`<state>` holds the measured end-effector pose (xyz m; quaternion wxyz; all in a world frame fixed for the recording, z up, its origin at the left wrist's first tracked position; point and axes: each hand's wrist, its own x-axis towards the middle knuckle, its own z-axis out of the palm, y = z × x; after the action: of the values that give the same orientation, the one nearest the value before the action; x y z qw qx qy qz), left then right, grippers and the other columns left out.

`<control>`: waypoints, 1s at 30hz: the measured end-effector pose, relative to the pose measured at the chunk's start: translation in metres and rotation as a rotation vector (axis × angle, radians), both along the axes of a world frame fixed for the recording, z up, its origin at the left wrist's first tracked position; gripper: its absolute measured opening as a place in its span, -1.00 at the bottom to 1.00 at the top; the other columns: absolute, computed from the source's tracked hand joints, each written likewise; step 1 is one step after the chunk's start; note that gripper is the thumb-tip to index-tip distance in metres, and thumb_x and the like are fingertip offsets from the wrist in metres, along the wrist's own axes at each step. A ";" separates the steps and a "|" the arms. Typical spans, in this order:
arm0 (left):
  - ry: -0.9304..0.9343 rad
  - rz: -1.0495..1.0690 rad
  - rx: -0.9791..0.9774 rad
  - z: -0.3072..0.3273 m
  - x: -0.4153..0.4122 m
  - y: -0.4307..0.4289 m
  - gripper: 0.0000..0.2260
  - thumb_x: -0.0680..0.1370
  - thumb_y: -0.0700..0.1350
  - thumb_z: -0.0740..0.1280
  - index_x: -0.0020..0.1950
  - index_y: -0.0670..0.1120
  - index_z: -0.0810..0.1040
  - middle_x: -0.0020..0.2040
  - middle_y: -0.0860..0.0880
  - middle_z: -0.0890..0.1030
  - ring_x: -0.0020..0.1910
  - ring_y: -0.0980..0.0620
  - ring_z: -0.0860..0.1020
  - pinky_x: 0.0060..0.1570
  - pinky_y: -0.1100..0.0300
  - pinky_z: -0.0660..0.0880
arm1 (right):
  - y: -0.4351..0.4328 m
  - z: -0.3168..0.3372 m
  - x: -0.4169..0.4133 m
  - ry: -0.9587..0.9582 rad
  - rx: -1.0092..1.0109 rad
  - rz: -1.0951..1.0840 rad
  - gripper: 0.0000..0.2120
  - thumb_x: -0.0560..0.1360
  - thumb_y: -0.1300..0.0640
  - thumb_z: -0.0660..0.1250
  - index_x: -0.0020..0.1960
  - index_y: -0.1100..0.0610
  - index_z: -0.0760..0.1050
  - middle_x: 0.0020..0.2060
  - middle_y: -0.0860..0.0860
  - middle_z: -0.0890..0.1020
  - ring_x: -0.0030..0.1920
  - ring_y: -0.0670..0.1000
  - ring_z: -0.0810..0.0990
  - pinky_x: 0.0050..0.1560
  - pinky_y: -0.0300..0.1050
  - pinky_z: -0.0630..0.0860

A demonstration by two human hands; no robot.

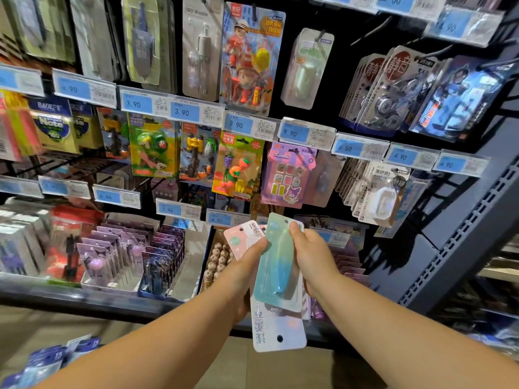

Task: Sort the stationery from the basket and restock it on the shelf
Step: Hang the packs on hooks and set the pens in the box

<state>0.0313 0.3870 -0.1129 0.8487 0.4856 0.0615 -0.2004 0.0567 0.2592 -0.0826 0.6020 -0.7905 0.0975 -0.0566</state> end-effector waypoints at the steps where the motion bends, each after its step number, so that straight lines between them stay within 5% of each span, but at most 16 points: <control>1: 0.020 0.009 -0.010 0.000 0.000 0.000 -0.65 0.54 0.14 0.33 0.19 -0.06 0.60 0.02 -0.16 0.70 -0.03 -0.17 0.66 -0.09 0.04 0.55 | 0.000 0.001 -0.001 0.005 0.012 0.010 -0.59 0.56 -0.21 0.22 0.02 0.15 0.52 -0.06 0.15 0.65 0.00 0.16 0.64 0.11 0.16 0.56; 5: 0.049 0.033 -0.061 0.000 0.001 0.001 -0.68 0.55 0.10 0.33 0.16 -0.09 0.60 -0.07 -0.19 0.70 -0.14 -0.18 0.66 -0.13 0.04 0.54 | -0.002 0.004 -0.008 0.085 0.258 0.219 -0.71 0.51 0.01 0.38 0.18 0.10 0.48 0.01 0.12 0.67 0.04 0.13 0.67 0.15 0.13 0.56; 9: 0.000 0.053 -0.074 0.000 0.004 0.007 -0.67 0.52 0.07 0.35 0.20 -0.09 0.59 -0.02 -0.18 0.71 -0.10 -0.15 0.67 -0.05 0.00 0.56 | -0.008 0.009 -0.013 0.102 0.267 0.402 -0.62 0.46 0.29 0.40 0.23 0.08 0.43 0.08 0.09 0.65 0.11 0.08 0.63 0.18 0.04 0.55; 15: -0.125 0.032 -0.088 0.002 0.004 0.008 -0.59 0.53 0.09 0.34 0.30 -0.09 0.55 0.16 -0.19 0.65 0.15 -0.23 0.62 0.21 -0.16 0.51 | -0.017 0.006 -0.007 0.068 0.313 0.364 -0.53 0.26 0.17 0.46 0.17 0.18 0.55 0.01 0.16 0.69 0.11 0.21 0.63 0.21 0.15 0.52; 20: -0.126 0.038 -0.093 0.010 0.007 0.004 -0.46 0.35 0.08 0.44 0.26 -0.12 0.56 0.13 -0.23 0.66 0.01 -0.22 0.65 -0.05 -0.07 0.61 | -0.024 0.009 -0.006 0.063 0.415 0.277 -0.76 0.42 0.26 0.42 0.08 0.19 0.56 -0.12 0.13 0.70 -0.07 0.13 0.66 -0.02 0.02 0.58; 24: -0.107 0.099 -0.116 0.014 0.009 -0.004 -0.49 0.35 -0.07 0.55 0.26 -0.16 0.55 0.09 -0.23 0.67 -0.04 -0.18 0.67 -0.18 0.00 0.62 | -0.030 0.012 -0.004 0.067 0.509 0.199 -0.84 0.49 0.25 0.34 0.07 0.18 0.56 -0.13 0.17 0.67 -0.14 0.15 0.65 -0.01 0.13 0.58; 30: -0.076 0.205 -0.035 0.007 0.012 -0.007 -0.52 0.36 0.00 0.50 0.24 -0.08 0.56 0.08 -0.15 0.69 0.10 -0.19 0.63 0.20 -0.14 0.51 | -0.045 0.020 0.002 -0.050 0.563 0.096 -0.76 0.55 0.24 0.28 0.11 -0.03 0.56 -0.12 0.03 0.70 -0.13 0.08 0.67 -0.17 0.05 0.58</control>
<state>0.0429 0.3805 -0.1063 0.8747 0.4692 0.0752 -0.0952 0.0589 0.2142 -0.0623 0.8022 -0.5941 0.0568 -0.0183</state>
